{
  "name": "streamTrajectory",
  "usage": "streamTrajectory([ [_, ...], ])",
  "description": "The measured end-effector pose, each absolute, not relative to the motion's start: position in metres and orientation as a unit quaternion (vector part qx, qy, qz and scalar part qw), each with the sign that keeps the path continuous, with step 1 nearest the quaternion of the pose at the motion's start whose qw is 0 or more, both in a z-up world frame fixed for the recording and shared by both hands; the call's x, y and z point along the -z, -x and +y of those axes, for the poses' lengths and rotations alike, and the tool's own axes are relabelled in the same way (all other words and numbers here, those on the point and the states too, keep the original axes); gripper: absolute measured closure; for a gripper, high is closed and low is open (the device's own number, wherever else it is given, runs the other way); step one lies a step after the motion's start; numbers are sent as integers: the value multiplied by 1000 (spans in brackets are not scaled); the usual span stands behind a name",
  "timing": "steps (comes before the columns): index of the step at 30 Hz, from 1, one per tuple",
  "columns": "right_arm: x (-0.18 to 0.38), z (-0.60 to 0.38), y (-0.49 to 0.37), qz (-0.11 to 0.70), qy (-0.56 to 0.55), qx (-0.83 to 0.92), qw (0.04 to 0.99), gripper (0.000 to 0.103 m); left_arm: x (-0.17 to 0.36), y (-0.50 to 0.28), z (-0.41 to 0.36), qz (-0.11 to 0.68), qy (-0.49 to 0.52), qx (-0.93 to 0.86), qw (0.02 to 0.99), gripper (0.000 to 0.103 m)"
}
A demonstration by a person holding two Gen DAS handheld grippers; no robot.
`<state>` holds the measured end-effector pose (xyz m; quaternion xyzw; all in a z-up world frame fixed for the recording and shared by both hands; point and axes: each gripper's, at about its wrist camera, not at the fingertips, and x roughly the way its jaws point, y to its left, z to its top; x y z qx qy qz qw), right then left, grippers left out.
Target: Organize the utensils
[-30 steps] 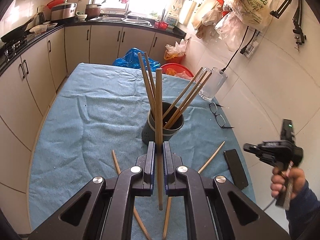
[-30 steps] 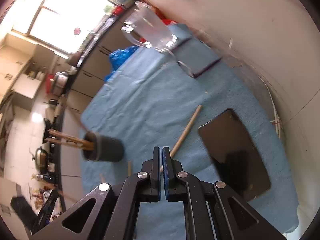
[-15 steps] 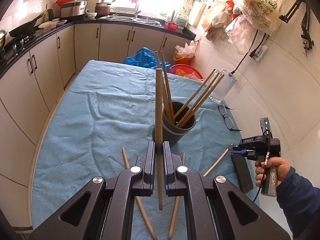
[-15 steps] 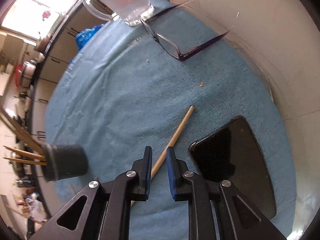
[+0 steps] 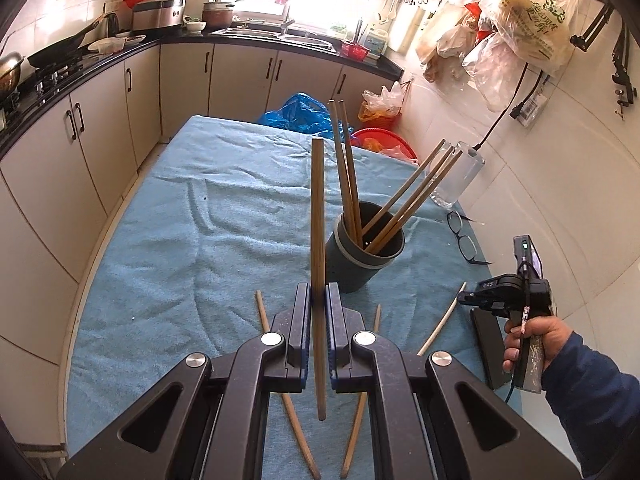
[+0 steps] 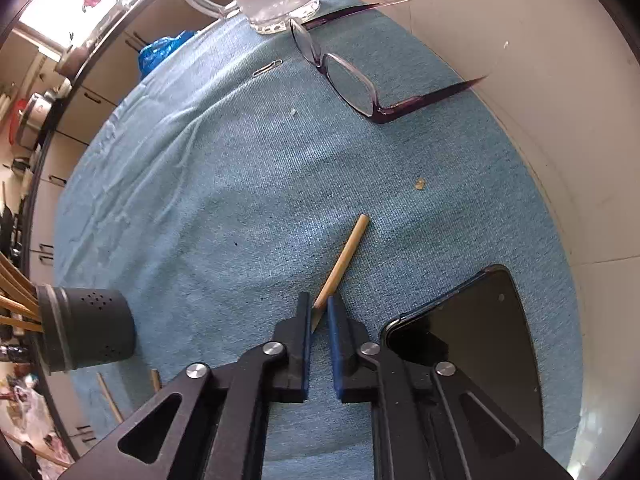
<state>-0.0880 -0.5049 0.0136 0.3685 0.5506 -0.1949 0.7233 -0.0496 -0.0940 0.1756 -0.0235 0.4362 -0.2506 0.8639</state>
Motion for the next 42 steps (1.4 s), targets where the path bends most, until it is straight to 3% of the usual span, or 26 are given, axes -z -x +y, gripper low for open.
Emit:
streamTrajectory([
  [10, -41, -508, 109, 515, -408, 166, 736, 99, -181, 44, -103, 432, 22, 263, 862, 96],
  [11, -38, -511, 109, 518, -418, 167, 727, 94, -181, 44, -104, 432, 23, 264, 862, 96],
  [12, -36, -511, 106, 522, -418, 173, 723, 77, -180, 44, -105, 433, 23, 265, 862, 96],
  [13, -36, -510, 103, 526, -414, 179, 721, 67, -180, 45, -105, 433, 23, 265, 861, 96],
  [20, -15, -517, 91, 555, -400, 217, 696, 69, -178, 47, -98, 434, 28, 264, 861, 96],
  [23, -17, -510, 76, 570, -352, 224, 708, 75, -178, 45, -93, 434, 33, 259, 862, 96],
  [25, -18, -500, 63, 583, -314, 220, 716, 90, -177, 44, -90, 435, 35, 256, 863, 96],
  [29, -20, -477, 47, 597, -243, 208, 736, 97, -177, 43, -87, 434, 37, 254, 863, 96],
  [34, -30, -480, 64, 557, -278, 201, 756, 97, -179, 41, -89, 433, 35, 255, 864, 96],
  [42, -94, -478, 119, 430, -321, 152, 830, 97, -182, 38, -95, 428, 34, 262, 864, 96],
])
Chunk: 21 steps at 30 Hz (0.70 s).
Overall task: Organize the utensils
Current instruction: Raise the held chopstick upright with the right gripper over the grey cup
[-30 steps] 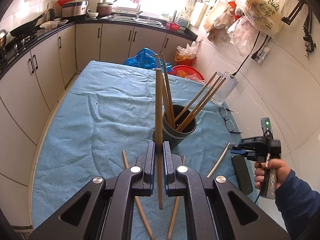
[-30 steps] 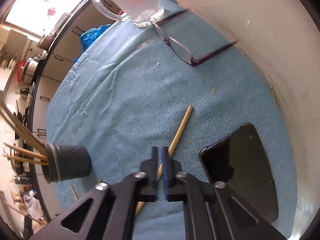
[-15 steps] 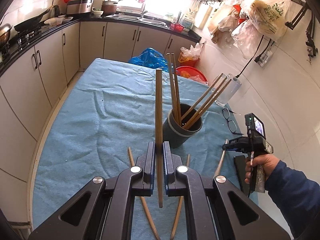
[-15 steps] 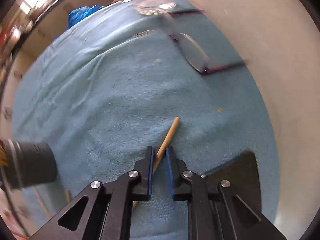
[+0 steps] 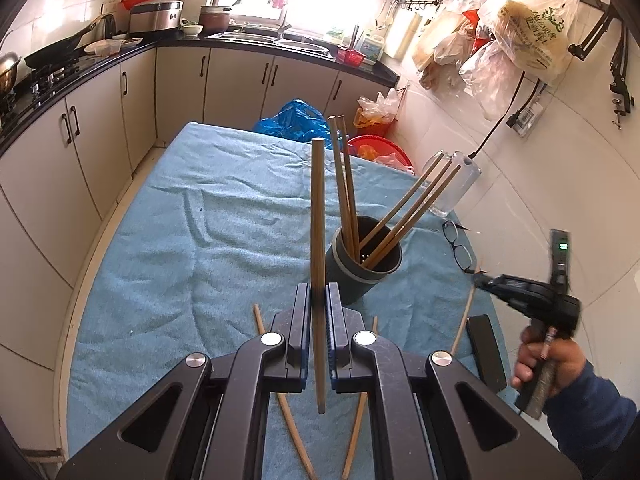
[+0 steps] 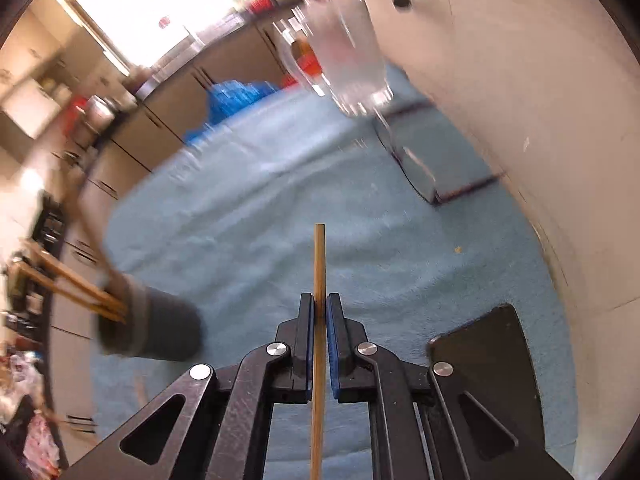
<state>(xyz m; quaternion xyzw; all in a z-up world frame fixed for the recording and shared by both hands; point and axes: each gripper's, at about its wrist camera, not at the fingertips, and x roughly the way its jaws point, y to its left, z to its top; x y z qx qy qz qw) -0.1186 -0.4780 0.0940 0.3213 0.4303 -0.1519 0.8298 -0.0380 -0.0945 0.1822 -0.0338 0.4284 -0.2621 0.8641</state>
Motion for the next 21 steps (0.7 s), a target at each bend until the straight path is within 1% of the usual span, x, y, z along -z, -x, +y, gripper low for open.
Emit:
streamTrajectory([
  [4, -126, -463, 128, 382, -317, 139, 857, 97, -186, 36, -95, 423, 35, 267, 865, 96],
  [8, -148, -456, 142, 351, -316, 136, 871, 97, -191, 36, -97, 417, 36, 272, 866, 96],
  [21, -220, -445, 149, 281, -292, 130, 905, 97, -212, 33, -105, 394, 29, 289, 872, 96],
])
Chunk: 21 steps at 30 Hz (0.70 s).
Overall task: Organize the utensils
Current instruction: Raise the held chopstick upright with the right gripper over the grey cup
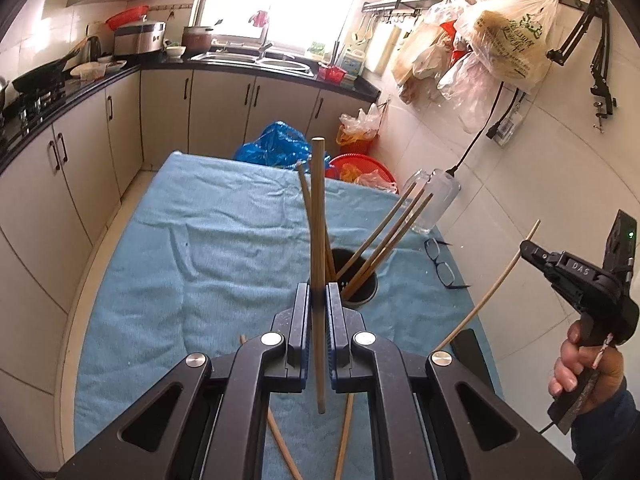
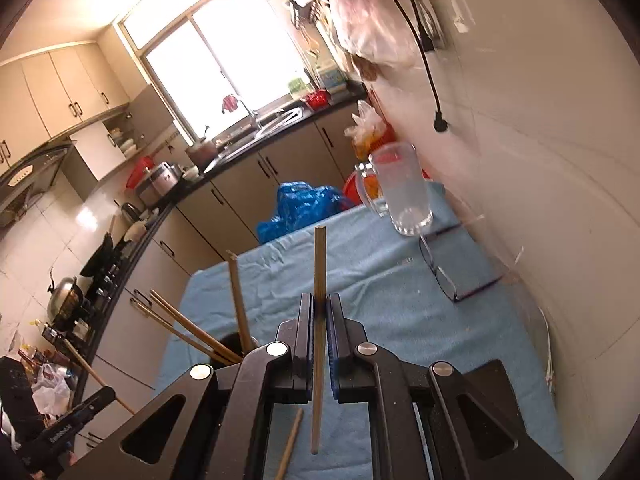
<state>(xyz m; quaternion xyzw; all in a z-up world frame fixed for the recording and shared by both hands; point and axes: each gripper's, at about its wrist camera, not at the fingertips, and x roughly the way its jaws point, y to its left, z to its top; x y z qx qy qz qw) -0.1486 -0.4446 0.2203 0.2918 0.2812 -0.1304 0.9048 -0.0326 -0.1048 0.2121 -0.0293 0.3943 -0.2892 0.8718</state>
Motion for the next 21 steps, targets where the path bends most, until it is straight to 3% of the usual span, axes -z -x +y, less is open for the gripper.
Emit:
streamTrajectory([
  [13, -282, -419, 108, 230, -269, 94, 931, 97, -253, -15, -133, 353, 49, 292, 887, 96],
  [21, -277, -394, 55, 231, -236, 83, 940, 97, -254, -43, -159, 338, 62, 283, 896, 96],
])
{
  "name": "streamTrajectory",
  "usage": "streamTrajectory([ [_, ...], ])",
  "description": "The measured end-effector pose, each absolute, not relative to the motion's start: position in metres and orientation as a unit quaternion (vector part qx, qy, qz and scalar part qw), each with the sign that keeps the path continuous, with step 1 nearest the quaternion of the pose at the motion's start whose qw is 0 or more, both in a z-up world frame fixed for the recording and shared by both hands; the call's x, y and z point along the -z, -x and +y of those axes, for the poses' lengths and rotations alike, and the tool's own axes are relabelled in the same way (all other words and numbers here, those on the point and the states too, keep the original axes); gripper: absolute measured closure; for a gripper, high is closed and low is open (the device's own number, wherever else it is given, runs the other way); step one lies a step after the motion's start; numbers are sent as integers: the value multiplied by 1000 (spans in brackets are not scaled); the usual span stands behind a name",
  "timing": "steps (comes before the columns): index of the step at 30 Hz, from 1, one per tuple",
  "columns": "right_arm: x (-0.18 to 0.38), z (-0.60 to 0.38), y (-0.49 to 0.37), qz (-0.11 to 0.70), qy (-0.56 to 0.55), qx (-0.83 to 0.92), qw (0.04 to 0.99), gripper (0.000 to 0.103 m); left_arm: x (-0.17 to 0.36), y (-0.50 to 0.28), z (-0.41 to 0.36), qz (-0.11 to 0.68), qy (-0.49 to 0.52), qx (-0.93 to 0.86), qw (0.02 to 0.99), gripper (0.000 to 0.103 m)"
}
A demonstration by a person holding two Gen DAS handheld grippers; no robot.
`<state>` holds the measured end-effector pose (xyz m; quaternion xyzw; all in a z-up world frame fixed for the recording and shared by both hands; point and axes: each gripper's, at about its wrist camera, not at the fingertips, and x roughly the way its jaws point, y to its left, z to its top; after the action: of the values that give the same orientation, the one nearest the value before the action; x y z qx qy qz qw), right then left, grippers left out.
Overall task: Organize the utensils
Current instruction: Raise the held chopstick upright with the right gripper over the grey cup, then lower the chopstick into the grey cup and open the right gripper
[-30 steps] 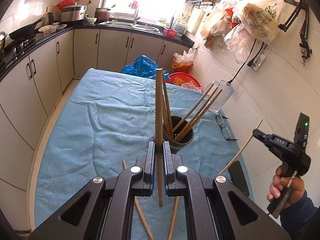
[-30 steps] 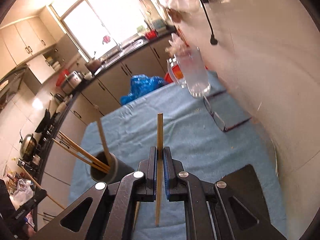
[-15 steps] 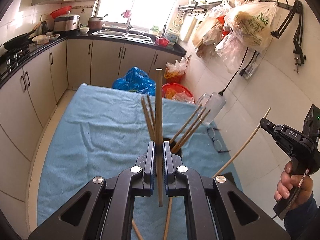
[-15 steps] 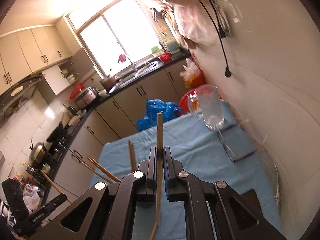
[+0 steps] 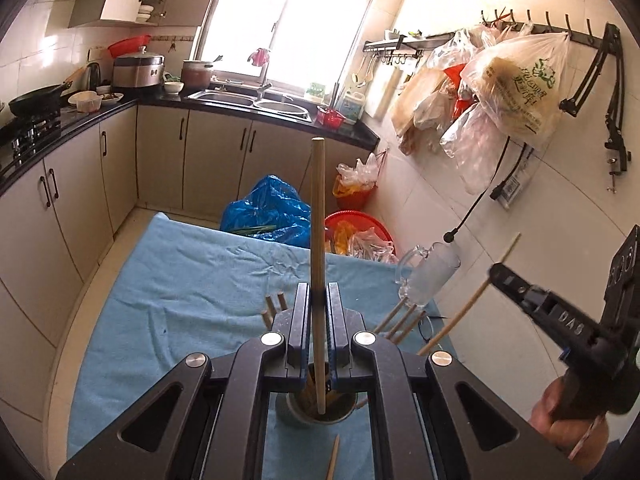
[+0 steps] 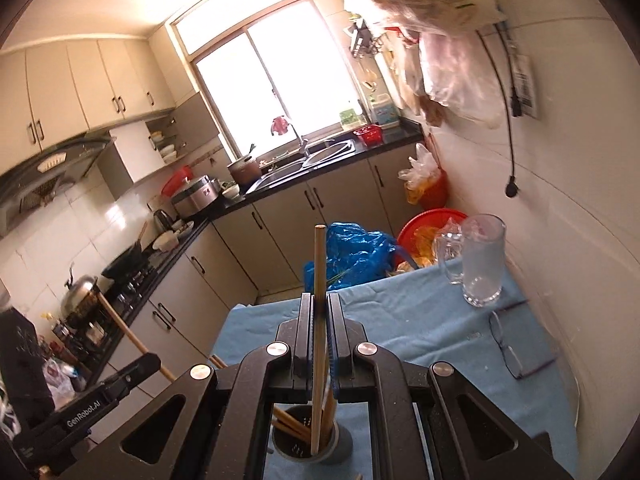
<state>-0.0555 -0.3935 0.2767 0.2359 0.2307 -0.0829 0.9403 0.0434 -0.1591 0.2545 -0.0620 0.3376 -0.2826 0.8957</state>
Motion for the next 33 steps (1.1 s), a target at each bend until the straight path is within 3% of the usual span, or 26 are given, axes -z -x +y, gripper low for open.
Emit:
streamTrajectory([
  [18, -218, -374, 18, 305, -229, 58, 923, 95, -212, -56, -173, 375, 39, 269, 887, 95],
  [21, -221, -377, 22, 302, -235, 61, 922, 95, -218, -53, -167, 374, 46, 272, 885, 90],
  [24, -231, -382, 30, 294, -243, 61, 923, 95, -230, -48, -158, 362, 58, 272, 890, 76],
  [29, -251, -391, 56, 270, -265, 65, 923, 94, -250, -32, -134, 339, 76, 262, 900, 72],
  [33, -247, -398, 81, 274, -282, 75, 916, 81, -250, -12, -112, 327, 80, 249, 908, 66],
])
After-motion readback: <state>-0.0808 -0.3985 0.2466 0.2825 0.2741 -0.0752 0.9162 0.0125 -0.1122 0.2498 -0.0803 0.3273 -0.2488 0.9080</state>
